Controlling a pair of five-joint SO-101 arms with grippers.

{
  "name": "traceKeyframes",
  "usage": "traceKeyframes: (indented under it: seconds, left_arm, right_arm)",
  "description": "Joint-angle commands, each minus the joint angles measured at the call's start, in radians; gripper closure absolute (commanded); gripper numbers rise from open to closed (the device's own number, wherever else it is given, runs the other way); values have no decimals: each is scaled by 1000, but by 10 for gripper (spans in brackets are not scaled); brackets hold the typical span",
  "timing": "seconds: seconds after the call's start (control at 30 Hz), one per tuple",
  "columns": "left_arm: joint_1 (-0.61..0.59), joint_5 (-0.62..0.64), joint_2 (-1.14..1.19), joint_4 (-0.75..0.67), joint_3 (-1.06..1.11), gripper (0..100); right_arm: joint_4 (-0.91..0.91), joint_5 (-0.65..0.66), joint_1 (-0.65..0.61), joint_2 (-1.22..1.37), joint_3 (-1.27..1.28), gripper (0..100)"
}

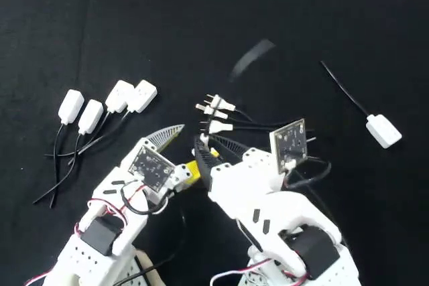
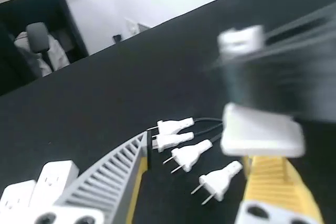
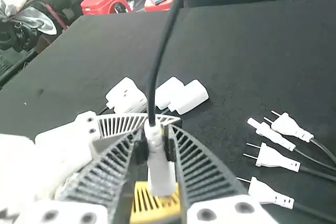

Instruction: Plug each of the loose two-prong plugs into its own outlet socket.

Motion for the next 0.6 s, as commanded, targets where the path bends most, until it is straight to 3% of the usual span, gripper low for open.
traceKeyframes:
  seconds: [0.0, 0.57]
  left_arm:
    - [-67, 15, -21, -3, 13, 700]
    - [-94, 15, -25, -6, 13, 700]
  right_arm:
    - [91, 37, -35, 13, -54, 987]
    - [169, 130, -78, 50, -64, 987]
